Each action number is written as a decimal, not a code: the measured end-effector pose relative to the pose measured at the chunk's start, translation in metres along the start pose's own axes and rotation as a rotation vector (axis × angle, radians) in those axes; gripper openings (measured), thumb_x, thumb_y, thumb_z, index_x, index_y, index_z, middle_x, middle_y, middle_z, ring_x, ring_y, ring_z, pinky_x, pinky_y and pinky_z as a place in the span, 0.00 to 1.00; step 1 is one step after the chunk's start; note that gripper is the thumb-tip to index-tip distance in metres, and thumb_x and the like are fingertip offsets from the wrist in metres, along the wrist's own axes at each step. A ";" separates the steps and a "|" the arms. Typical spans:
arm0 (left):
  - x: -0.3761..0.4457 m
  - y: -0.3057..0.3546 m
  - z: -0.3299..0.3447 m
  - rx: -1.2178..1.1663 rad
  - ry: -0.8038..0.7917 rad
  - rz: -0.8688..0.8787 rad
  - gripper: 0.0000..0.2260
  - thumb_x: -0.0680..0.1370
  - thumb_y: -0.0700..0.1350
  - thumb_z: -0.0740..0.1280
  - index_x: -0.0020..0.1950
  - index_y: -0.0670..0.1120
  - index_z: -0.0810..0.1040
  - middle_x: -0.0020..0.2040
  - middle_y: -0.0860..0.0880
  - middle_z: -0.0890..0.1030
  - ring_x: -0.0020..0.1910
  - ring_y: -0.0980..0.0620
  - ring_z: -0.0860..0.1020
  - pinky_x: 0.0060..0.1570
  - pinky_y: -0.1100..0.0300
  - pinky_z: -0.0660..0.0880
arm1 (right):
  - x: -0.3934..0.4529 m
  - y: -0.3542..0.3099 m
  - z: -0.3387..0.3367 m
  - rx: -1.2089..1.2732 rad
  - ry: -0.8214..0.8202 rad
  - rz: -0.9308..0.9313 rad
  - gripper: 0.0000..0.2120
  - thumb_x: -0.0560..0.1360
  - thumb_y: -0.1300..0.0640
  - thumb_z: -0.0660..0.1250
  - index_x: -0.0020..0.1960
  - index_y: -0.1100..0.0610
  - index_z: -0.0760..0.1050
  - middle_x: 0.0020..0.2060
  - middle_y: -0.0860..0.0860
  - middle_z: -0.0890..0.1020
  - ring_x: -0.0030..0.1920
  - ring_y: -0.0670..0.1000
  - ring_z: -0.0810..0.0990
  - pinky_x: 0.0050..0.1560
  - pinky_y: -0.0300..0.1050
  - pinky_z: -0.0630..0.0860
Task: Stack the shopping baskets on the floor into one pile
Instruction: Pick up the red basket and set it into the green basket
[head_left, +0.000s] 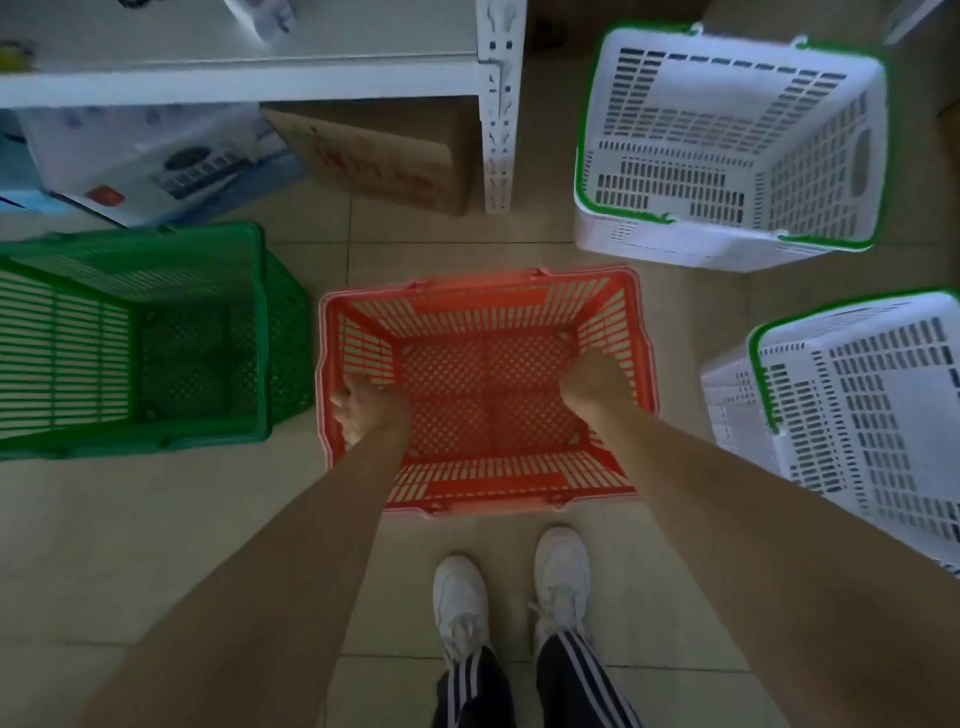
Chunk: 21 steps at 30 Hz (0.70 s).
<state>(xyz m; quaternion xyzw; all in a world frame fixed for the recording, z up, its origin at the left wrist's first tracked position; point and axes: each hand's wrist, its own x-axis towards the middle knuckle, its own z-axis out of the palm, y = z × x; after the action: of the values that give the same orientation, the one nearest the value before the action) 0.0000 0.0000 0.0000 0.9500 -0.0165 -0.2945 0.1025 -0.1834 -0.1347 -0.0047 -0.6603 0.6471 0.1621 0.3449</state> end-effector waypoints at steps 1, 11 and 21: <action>0.005 -0.001 -0.002 0.019 0.039 -0.015 0.23 0.78 0.42 0.60 0.74 0.40 0.66 0.73 0.39 0.64 0.70 0.38 0.66 0.66 0.46 0.66 | 0.004 0.001 -0.002 -0.006 0.095 0.017 0.17 0.76 0.57 0.58 0.57 0.65 0.78 0.57 0.64 0.80 0.60 0.63 0.79 0.60 0.52 0.76; 0.067 -0.028 0.010 -0.045 0.099 -0.152 0.28 0.78 0.44 0.60 0.77 0.41 0.57 0.74 0.38 0.65 0.72 0.36 0.65 0.71 0.43 0.61 | 0.035 0.036 0.003 0.031 0.332 0.286 0.29 0.74 0.58 0.61 0.73 0.63 0.59 0.69 0.61 0.68 0.67 0.62 0.71 0.65 0.61 0.69; 0.078 -0.017 -0.005 -0.050 0.079 -0.206 0.23 0.79 0.45 0.60 0.72 0.37 0.63 0.72 0.37 0.69 0.71 0.38 0.68 0.68 0.47 0.64 | 0.043 0.036 -0.003 0.168 0.182 0.438 0.27 0.75 0.58 0.61 0.72 0.62 0.58 0.68 0.64 0.68 0.68 0.64 0.69 0.67 0.61 0.68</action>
<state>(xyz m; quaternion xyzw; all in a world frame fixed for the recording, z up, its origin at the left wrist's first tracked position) 0.0666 0.0100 -0.0430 0.9546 0.0929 -0.2662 0.0958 -0.2144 -0.1656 -0.0400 -0.4854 0.8143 0.1184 0.2956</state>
